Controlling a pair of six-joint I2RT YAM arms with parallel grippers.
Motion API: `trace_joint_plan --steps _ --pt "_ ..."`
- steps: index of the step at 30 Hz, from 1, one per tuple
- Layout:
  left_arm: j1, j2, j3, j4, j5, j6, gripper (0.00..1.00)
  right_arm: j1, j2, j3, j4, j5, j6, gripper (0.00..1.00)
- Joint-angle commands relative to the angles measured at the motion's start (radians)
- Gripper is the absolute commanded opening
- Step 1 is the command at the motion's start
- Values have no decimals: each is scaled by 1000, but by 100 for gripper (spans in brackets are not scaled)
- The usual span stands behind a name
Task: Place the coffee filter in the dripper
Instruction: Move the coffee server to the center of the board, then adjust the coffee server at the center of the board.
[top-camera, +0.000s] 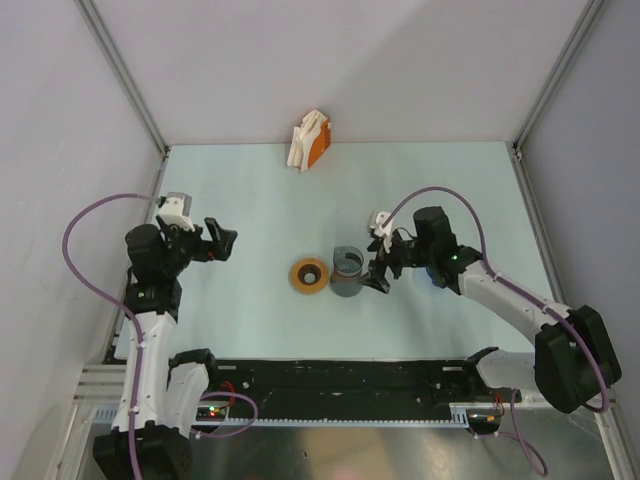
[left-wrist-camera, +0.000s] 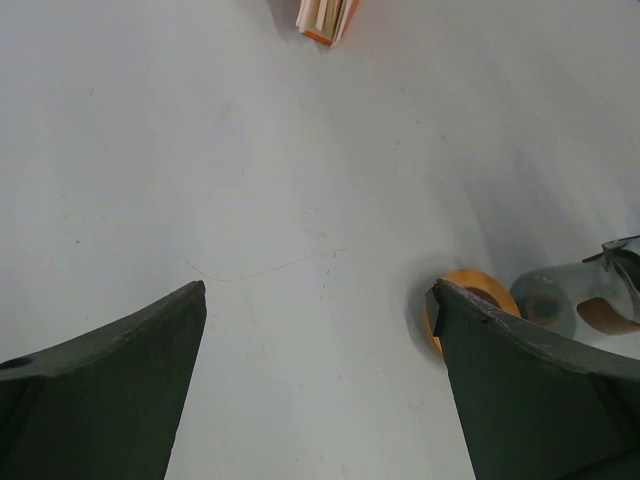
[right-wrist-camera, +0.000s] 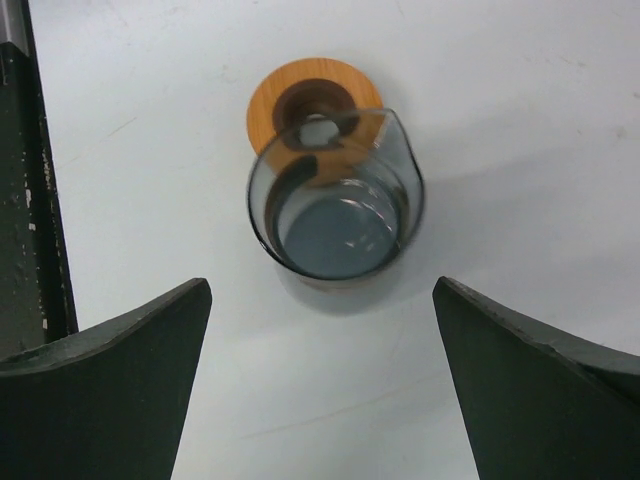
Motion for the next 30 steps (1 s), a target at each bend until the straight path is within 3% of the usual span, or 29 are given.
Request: trace_joint_plan --steps 1,5,8,11,18,23,30 --pt "-23 25 58 -26 43 68 98 -92 -73 8 -76 -93 40 98" --pt "-58 38 62 -41 48 129 98 -119 -110 8 -123 -46 123 91" --pt "-73 52 62 -43 73 150 98 -104 -112 7 -151 54 203 80" --pt "-129 74 56 -44 92 185 98 -117 -95 6 -169 44 242 74" --pt "-429 223 70 -36 29 336 76 -220 -30 16 -163 58 305 57" --pt "-533 429 133 118 29 218 56 -240 -10 38 -222 97 342 45" --pt "-593 657 179 385 96 -38 43 -243 -2 20 -285 56 379 38"
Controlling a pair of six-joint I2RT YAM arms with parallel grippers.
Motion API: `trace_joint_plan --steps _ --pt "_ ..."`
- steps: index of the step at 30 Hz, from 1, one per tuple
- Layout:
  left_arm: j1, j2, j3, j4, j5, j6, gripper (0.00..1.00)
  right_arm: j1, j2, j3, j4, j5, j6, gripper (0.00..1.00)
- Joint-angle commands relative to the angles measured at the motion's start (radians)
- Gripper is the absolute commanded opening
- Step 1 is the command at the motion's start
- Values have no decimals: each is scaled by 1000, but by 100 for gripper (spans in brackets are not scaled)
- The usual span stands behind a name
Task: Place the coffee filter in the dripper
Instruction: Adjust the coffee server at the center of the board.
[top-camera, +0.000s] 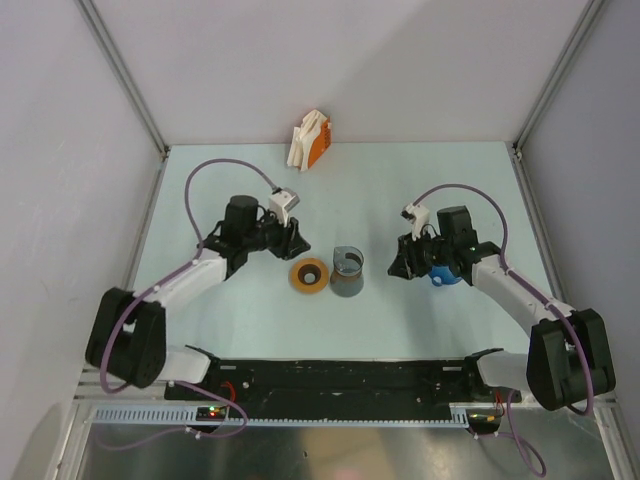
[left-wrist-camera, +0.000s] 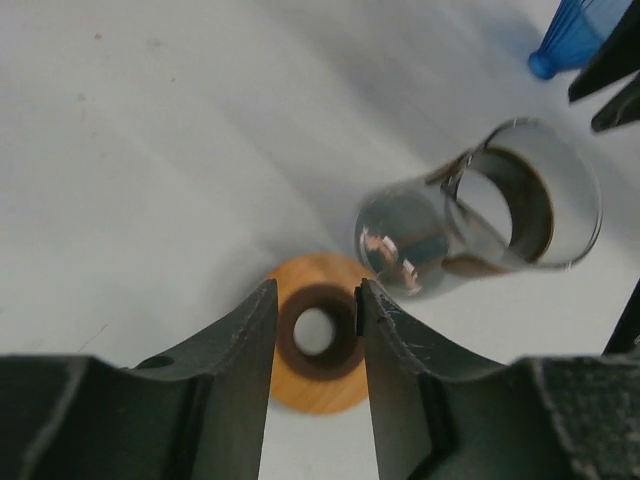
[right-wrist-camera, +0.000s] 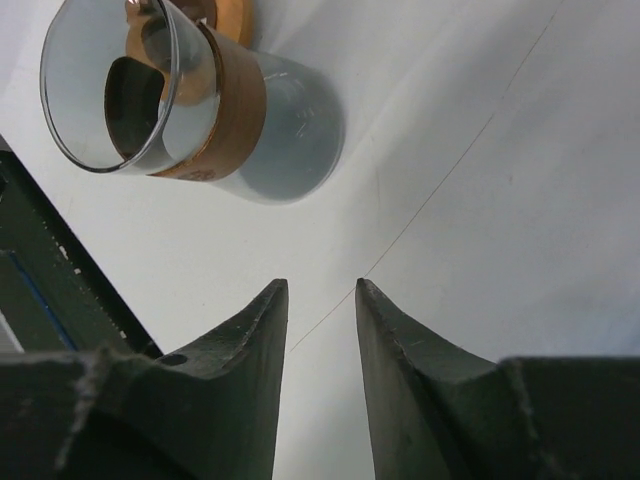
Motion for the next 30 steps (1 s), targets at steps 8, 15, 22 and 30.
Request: trace_joint_plan --steps 8,15,22,30 --pt "-94 232 61 297 72 -254 35 -6 10 3 -32 -66 63 35" --pt "-155 249 21 332 83 -247 33 -18 23 1 -28 -76 58 34" --pt "-219 243 -16 345 90 -223 31 -47 39 1 -36 -80 50 33" --pt "-243 239 -69 375 102 -245 31 -52 47 1 -37 -82 53 33"
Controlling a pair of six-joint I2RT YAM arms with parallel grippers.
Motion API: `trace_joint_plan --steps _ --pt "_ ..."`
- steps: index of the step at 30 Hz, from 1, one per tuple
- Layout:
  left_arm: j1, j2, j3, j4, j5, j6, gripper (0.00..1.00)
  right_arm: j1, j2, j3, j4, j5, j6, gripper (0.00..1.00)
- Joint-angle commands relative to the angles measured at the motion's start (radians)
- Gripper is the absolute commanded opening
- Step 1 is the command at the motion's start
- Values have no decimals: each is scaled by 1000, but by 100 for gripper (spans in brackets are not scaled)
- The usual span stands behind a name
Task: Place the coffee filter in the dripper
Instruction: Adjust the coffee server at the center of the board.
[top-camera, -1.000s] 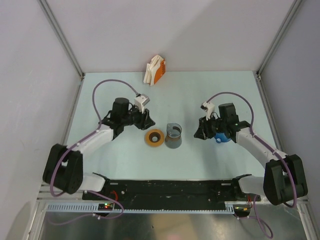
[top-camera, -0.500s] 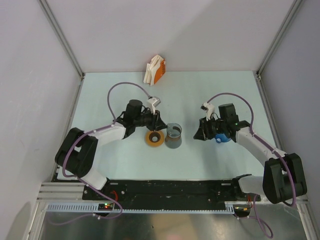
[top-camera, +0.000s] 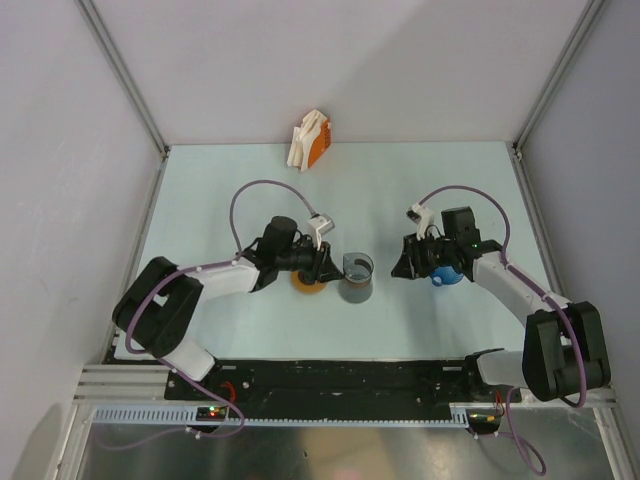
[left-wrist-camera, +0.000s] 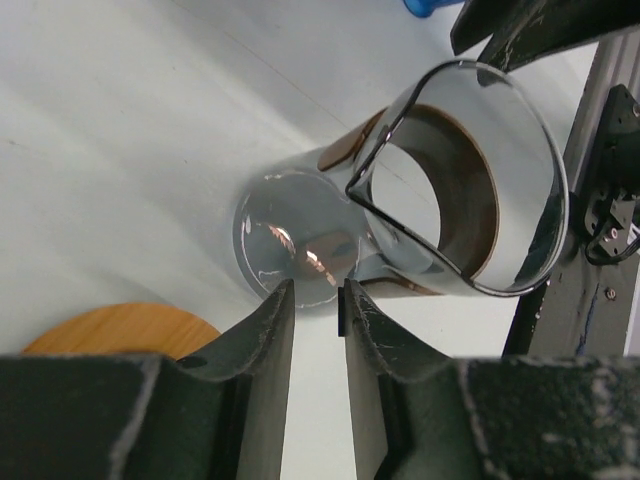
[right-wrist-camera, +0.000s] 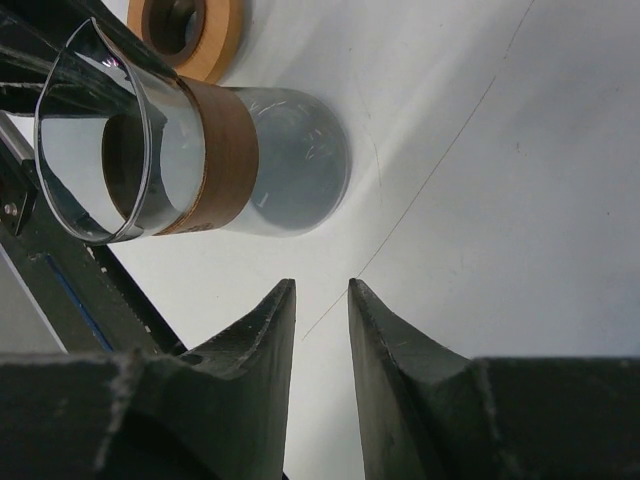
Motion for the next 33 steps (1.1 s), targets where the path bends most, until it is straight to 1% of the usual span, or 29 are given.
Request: trace_joint_plan --steps 1,11,16,18,20,23,26,28,30,33 --pt "-19 -18 -26 70 32 -12 31 -3 7 1 0 -24 5 32" --pt "-128 -76 -60 120 3 1 31 -5 17 1 2 -17 1 33" --pt "-142 -98 -79 126 -11 12 34 0 19 1 9 -14 6 33" --pt "-133 -123 -98 121 -4 29 37 9 19 1 9 -13 8 33" --pt "-106 -161 -122 95 18 51 45 24 22 1 6 -13 2 33" --pt "-33 -228 -157 48 65 88 59 53 25 1 1 -15 -20 34" --pt "63 -301 -189 -8 110 123 70 48 2 7 -48 -53 -99 41" --pt "124 -351 -192 -62 136 156 76 20 -26 8 -115 -83 -218 47" --pt "184 -394 -184 -117 161 182 80 -2 -57 4 -180 -106 -372 51" --pt "256 -456 -181 -148 194 217 83 -8 -88 -18 -184 -156 -513 60"
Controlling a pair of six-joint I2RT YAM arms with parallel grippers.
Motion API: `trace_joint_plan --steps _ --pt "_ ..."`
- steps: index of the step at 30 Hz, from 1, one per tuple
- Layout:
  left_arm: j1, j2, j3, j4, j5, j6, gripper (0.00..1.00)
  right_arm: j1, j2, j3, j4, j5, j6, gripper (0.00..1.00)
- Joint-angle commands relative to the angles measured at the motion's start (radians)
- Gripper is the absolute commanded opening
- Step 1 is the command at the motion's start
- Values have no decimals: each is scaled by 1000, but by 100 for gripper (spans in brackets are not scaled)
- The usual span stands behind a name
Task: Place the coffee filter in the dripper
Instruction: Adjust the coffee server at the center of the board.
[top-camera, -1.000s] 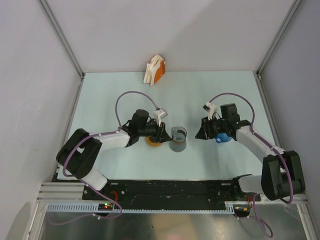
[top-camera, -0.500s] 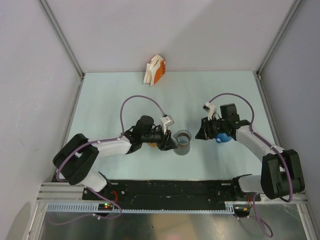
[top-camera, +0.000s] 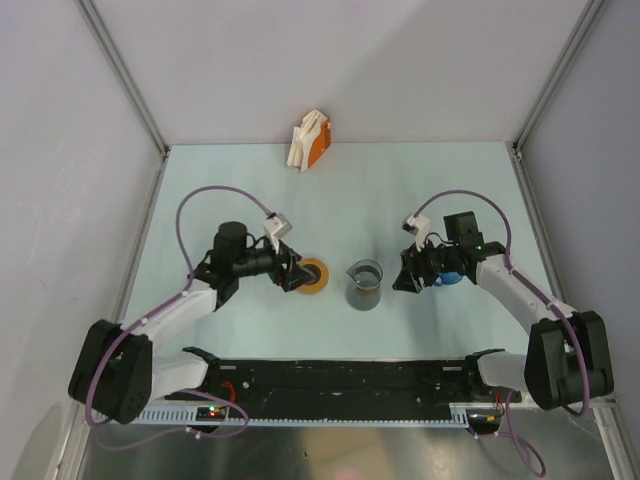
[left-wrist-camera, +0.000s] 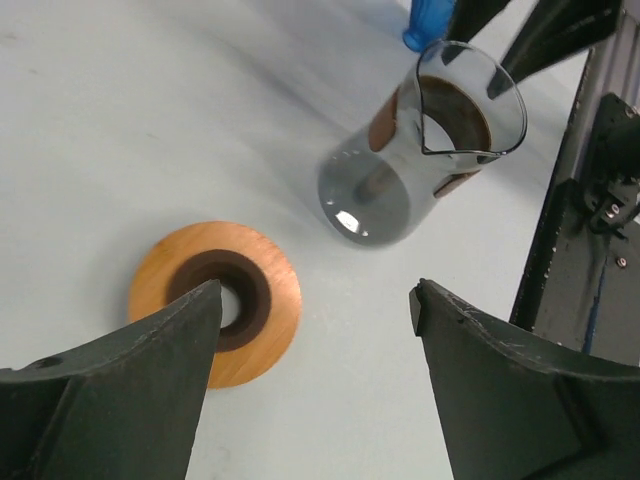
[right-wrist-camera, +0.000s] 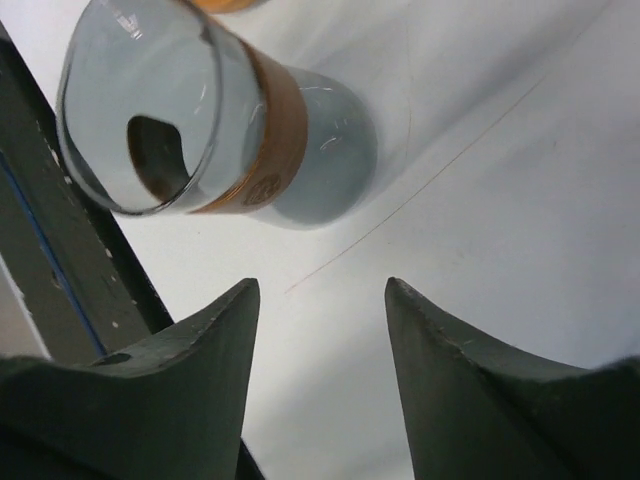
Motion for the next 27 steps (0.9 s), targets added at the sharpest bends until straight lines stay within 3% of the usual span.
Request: trace_joint_plan --steps 1,4,7,16,22,27 --pt "91 -94 12 -69 91 84 84 -8 -70 -26 -43 -118 -294 62" --pt "130 -133 21 -75 99 75 88 38 -69 -46 44 -161 -328 72" --pt "158 -159 29 -98 107 71 92 120 -53 -47 116 -95 -349 76" --pt "189 -180 19 -109 107 70 93 283 25 -24 281 81 -329 70" --pt "189 -181 18 -110 94 70 93 302 75 10 333 113 -311 66" --pt "193 -188 15 -109 60 46 95 262 47 26 247 82 -319 74"
